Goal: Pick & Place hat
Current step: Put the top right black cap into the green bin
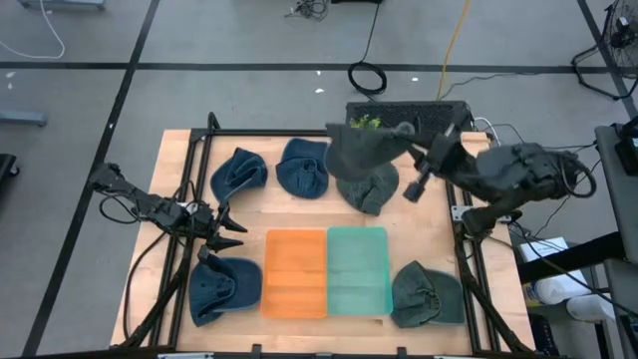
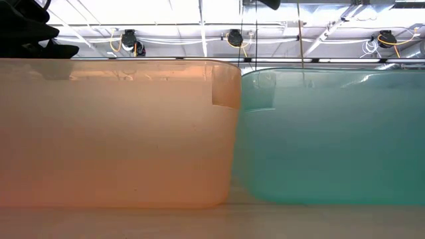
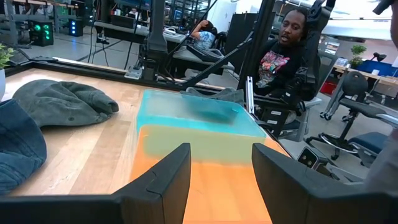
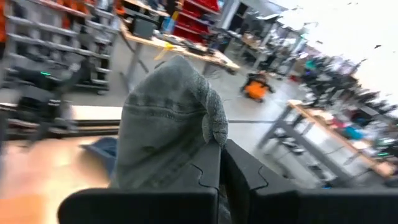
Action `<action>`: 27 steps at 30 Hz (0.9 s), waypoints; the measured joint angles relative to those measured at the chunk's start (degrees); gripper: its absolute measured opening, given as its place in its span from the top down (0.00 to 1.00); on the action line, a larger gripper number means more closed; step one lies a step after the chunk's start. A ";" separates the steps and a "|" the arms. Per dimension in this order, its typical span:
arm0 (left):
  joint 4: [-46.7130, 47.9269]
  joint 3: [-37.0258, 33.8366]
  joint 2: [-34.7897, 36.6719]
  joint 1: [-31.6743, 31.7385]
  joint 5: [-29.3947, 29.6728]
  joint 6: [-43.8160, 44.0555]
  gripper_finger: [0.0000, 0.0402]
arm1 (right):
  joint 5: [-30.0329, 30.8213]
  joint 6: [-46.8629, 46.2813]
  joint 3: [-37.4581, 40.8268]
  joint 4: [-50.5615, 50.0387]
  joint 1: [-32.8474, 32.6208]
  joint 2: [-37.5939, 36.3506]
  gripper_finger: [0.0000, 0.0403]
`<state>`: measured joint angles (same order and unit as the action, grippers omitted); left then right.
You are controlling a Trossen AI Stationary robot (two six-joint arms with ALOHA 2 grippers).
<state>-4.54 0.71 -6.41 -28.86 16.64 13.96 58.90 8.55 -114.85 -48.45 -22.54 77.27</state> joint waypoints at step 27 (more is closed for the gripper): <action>0.00 0.00 0.00 0.00 0.00 0.00 0.55 | -6.01 -62.52 -0.02 -24.07 -20.07 9.92 1.00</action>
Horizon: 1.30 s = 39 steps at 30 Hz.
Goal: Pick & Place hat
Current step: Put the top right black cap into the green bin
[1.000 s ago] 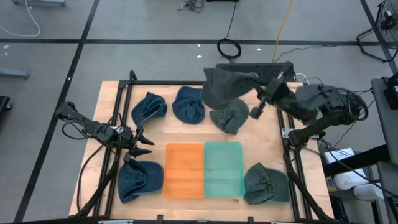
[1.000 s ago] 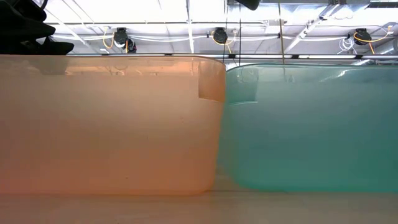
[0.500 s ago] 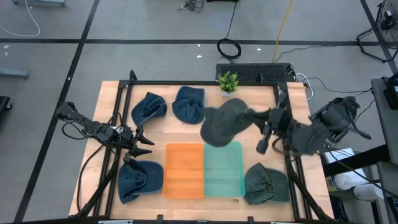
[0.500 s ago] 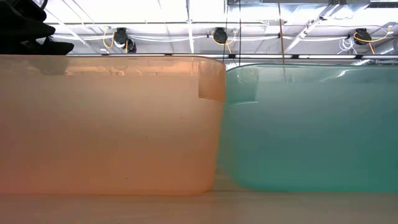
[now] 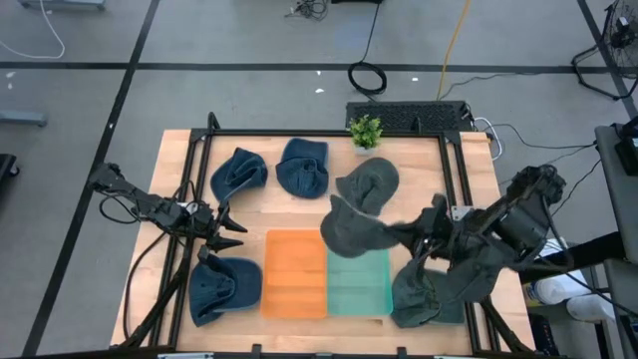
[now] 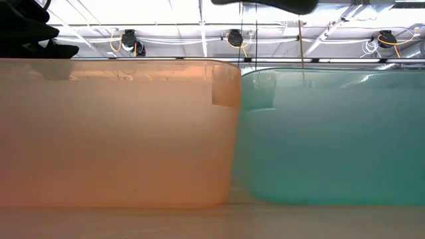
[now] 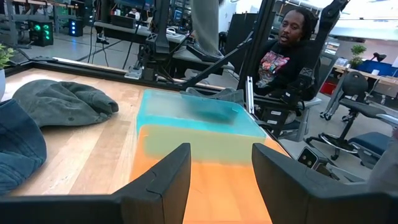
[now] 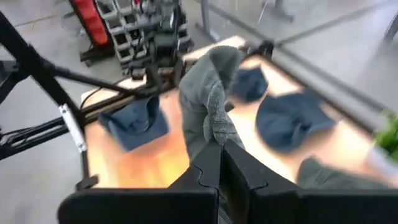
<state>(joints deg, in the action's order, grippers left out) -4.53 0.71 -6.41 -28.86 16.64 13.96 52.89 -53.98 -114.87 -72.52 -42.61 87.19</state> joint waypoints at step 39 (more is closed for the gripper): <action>0.00 0.00 0.02 0.00 0.00 0.00 0.55 | -28.99 9.98 19.03 9.43 -0.49 2.44 1.00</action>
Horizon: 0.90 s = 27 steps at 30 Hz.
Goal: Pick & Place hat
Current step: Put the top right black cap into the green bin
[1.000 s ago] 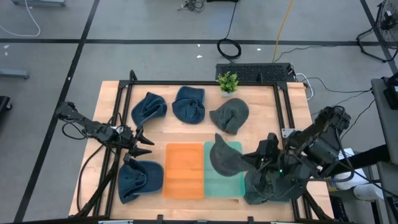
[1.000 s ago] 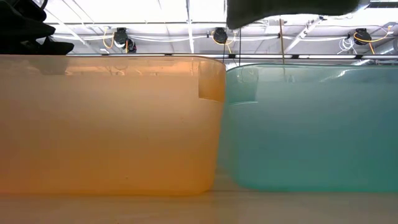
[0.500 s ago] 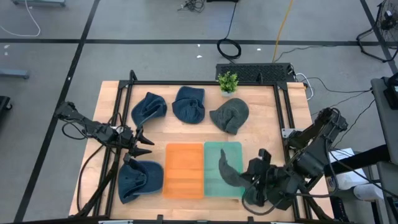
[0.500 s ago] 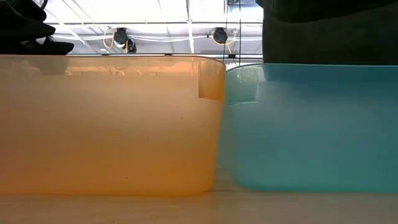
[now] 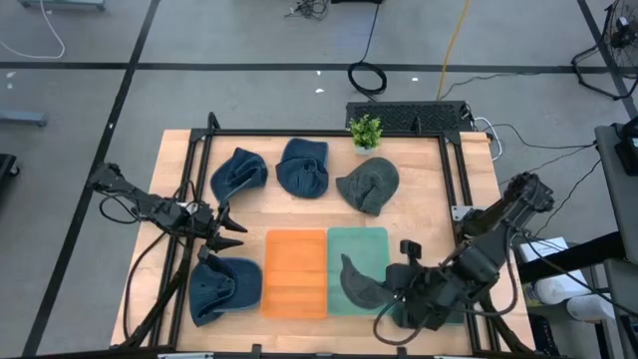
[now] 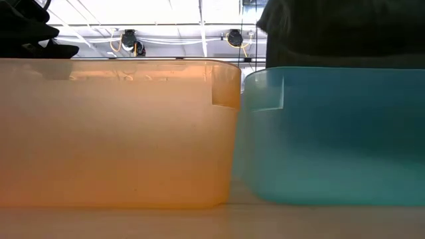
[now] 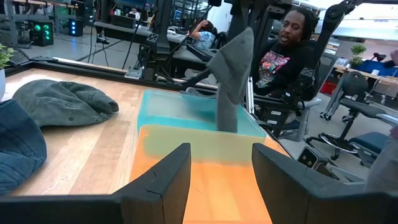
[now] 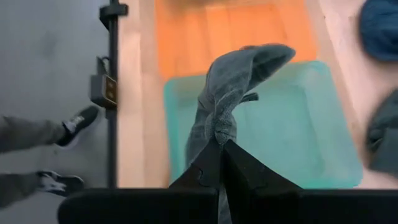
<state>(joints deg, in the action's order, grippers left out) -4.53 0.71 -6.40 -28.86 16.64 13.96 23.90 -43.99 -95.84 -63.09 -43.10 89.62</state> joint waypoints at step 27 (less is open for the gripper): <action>0.02 0.00 -0.01 0.01 0.00 0.00 0.55 | -7.37 21.90 8.13 8.47 6.28 -0.22 1.00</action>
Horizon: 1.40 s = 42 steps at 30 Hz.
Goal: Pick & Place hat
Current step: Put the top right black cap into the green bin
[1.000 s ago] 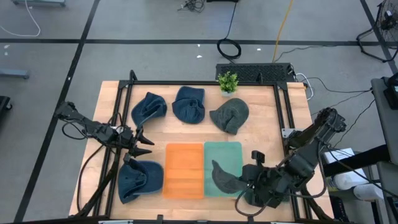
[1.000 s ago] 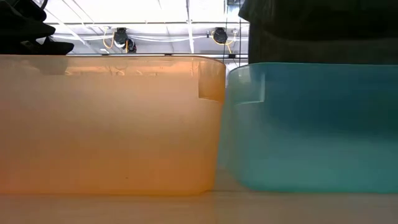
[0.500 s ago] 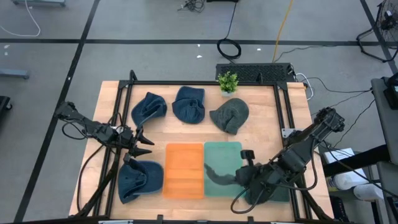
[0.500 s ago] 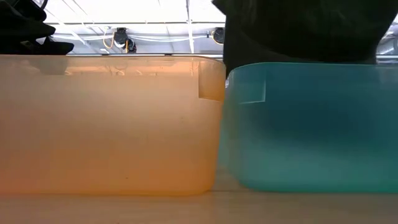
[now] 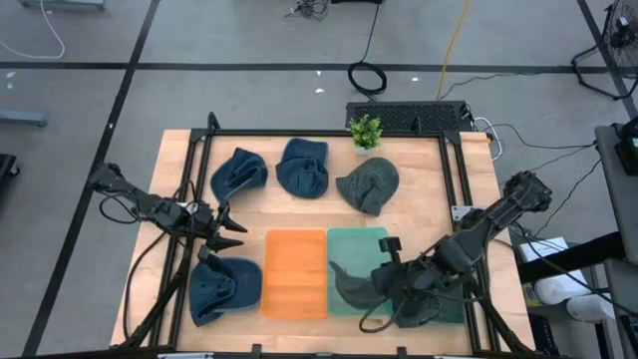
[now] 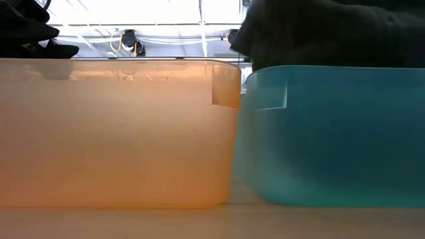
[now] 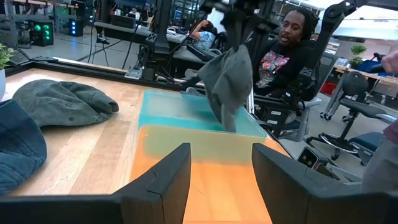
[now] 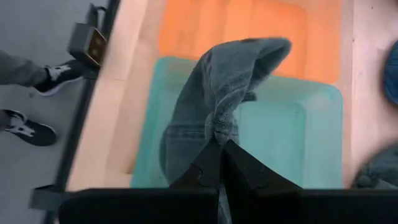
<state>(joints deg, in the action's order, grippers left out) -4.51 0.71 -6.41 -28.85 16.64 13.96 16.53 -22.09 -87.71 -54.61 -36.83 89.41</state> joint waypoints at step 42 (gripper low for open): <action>0.00 0.00 0.02 0.01 0.00 0.00 0.55 | -0.33 18.27 38.22 40.25 13.67 0.09 1.00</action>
<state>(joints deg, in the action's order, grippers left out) -4.51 0.71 -6.39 -28.84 16.64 13.96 16.21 -3.81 -49.49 -14.36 -23.16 89.49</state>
